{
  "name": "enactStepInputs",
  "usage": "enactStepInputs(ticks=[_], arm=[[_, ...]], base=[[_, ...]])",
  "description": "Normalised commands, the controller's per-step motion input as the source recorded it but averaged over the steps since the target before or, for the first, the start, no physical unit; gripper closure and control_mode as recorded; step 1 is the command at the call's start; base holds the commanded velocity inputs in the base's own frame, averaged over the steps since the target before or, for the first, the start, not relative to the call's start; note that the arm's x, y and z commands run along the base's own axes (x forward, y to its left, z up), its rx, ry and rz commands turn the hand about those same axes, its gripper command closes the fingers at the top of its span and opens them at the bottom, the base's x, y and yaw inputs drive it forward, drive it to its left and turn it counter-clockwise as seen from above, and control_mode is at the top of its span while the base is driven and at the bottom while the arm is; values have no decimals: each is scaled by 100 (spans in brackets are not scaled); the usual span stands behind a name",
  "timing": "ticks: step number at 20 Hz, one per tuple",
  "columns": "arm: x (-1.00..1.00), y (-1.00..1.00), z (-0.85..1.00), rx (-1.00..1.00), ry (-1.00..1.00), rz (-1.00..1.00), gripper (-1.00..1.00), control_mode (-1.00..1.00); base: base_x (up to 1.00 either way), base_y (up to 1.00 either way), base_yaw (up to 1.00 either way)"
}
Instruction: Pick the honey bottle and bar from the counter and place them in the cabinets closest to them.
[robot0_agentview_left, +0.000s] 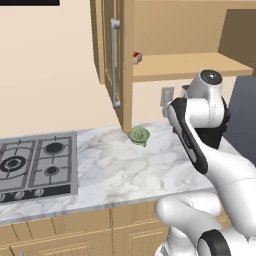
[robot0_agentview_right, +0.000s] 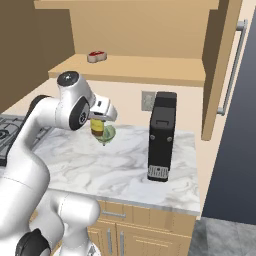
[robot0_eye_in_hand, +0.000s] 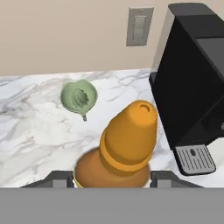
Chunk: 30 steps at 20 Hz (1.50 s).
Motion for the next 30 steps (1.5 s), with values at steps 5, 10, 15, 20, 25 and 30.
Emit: enactStepInputs(ticks=[5,10,15,20,25,30], arm=[[-25,-7,59,0,-5,-1,100,-100],[-26,-12,55,0,-5,0,100,-100],[-18,-9,52,0,-5,-1,100,-100],[-6,-2,51,0,-3,0,100,-100],[-3,-1,46,0,-9,0,100,-100],[-5,0,18,2,-15,0,100,-100]], base=[[0,0,0],[0,0,0],[0,0,0],[0,0,0],[0,0,0],[0,0,0]])
